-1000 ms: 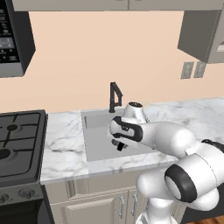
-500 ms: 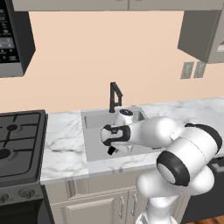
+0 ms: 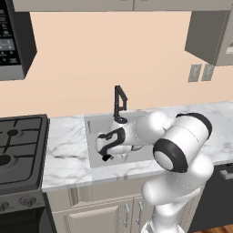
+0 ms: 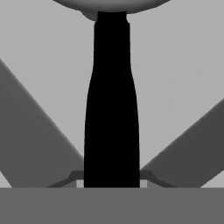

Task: Pick the pan and sponge and place them into the sink. Then turn on the water.

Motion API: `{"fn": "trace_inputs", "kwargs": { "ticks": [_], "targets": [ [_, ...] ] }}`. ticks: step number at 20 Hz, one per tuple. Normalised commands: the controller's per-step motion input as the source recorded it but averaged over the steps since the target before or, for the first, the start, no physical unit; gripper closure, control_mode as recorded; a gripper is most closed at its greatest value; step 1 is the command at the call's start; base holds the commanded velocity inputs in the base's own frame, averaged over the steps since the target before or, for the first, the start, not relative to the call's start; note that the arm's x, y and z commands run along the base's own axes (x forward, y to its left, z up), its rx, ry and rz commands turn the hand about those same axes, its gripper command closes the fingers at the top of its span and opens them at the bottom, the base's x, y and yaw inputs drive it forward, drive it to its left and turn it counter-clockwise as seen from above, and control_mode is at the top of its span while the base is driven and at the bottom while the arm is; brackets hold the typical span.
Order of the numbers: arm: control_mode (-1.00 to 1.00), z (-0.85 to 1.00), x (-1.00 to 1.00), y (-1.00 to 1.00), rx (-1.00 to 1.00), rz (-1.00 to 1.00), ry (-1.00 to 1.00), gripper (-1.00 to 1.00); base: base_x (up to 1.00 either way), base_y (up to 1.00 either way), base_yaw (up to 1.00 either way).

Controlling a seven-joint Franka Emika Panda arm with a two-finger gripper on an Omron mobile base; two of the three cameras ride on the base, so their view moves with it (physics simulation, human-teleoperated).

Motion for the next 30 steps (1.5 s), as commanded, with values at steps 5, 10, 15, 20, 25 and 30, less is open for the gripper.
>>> {"fn": "trace_inputs", "kwargs": {
  "ticks": [5,10,15,20,25,30],
  "targets": [
    [-1.0,-0.14,0.31,0.2,0.0,-0.07,0.02,1.0,0.0,0.0,0.0],
    [-1.0,-0.22,0.29,0.09,-0.01,-0.05,0.02,1.0,0.0,0.0,0.0],
    [-1.0,-0.27,0.25,0.02,0.0,-0.04,0.02,1.0,0.0,0.0,0.0],
    [-1.0,-0.28,0.23,0.01,0.0,-0.03,0.03,1.0,0.0,0.0,0.0],
    [-1.0,-0.3,0.08,0.01,0.05,-0.01,-0.01,1.0,0.0,0.0,0.0],
    [-1.0,-0.37,0.0,0.0,0.12,0.0,-0.1,1.0,0.0,0.0,0.0]
  ]
}}
